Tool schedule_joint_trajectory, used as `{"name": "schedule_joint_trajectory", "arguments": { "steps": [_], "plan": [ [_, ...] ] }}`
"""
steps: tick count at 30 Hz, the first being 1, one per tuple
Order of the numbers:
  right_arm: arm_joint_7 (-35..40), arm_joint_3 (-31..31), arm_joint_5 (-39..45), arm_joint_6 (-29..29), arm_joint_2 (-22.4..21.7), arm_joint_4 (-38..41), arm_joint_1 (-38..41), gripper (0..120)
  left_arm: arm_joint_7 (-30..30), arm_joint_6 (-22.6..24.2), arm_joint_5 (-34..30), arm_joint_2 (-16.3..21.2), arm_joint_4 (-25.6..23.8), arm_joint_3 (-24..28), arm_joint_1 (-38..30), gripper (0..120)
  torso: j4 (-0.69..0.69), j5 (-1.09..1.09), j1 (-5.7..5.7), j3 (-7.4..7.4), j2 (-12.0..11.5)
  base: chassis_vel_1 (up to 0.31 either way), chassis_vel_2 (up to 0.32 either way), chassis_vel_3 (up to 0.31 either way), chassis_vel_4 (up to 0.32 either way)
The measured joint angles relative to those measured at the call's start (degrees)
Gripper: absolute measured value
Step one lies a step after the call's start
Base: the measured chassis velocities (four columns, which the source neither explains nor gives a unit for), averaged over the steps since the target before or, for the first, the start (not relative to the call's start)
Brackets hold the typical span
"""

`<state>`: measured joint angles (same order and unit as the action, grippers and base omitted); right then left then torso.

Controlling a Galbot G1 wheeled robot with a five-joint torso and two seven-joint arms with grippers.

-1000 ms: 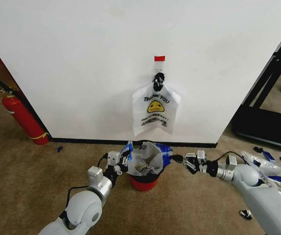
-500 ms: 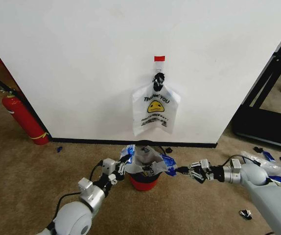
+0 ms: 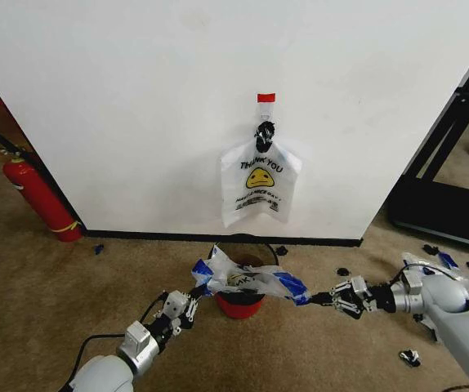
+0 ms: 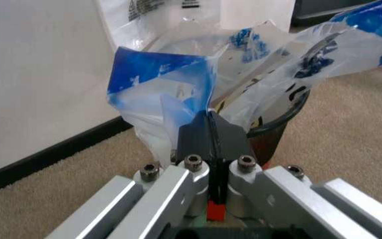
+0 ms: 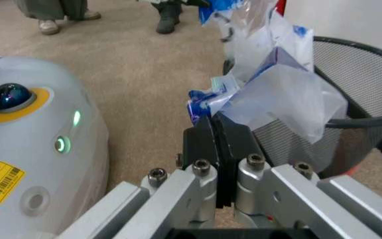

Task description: Pick up the garbage bag from the wall and place it over the trash bin.

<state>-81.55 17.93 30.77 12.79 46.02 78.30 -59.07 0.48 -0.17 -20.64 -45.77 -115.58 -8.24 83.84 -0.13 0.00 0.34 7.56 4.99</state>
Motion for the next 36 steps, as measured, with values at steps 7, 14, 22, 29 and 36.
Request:
{"name": "schedule_joint_trajectory", "arguments": {
  "steps": [7,14,22,29,36],
  "plan": [
    [-0.06,-0.41,-0.46,0.3,0.16,0.27,-0.44,0,-0.13,0.05,0.06,1.03,-0.51,-0.09,-0.12,0,0.0,0.0,0.0,0.0,0.0,0.0,0.0,0.0,0.0],
    [-0.59,0.6,2.04,-0.51,-1.65,1.74,-0.62,0,-1.91,-1.79,-2.53,1.64,-1.54,-0.21,-2.77,0,0.0,0.01,0.0,0.0,0.0,0.0,0.0,0.0,0.0],
    [-1.05,2.31,6.23,-1.39,-3.49,2.94,-1.93,0,-4.21,-6.76,-8.23,2.31,-3.9,-1.01,-4.24,0,-0.01,0.01,0.0,0.0,0.0,0.0,0.0,0.0,0.0],
    [-0.87,2.45,6.05,-1.13,-3.44,1.88,-3.01,0,-4.56,-7.34,-7.85,2.83,-3.22,-0.5,-1.79,0,0.0,0.0,0.0,0.0,0.0,0.0,0.0,0.0,0.0],
    [-1.4,1.34,3.32,-0.65,-2.47,-0.84,-2.83,0,-4.71,-9.28,-6.69,1.71,-0.3,0.57,-0.09,0,0.0,0.0,0.0,0.0,0.0,0.0,0.0,0.0,0.0]
  ]
}}
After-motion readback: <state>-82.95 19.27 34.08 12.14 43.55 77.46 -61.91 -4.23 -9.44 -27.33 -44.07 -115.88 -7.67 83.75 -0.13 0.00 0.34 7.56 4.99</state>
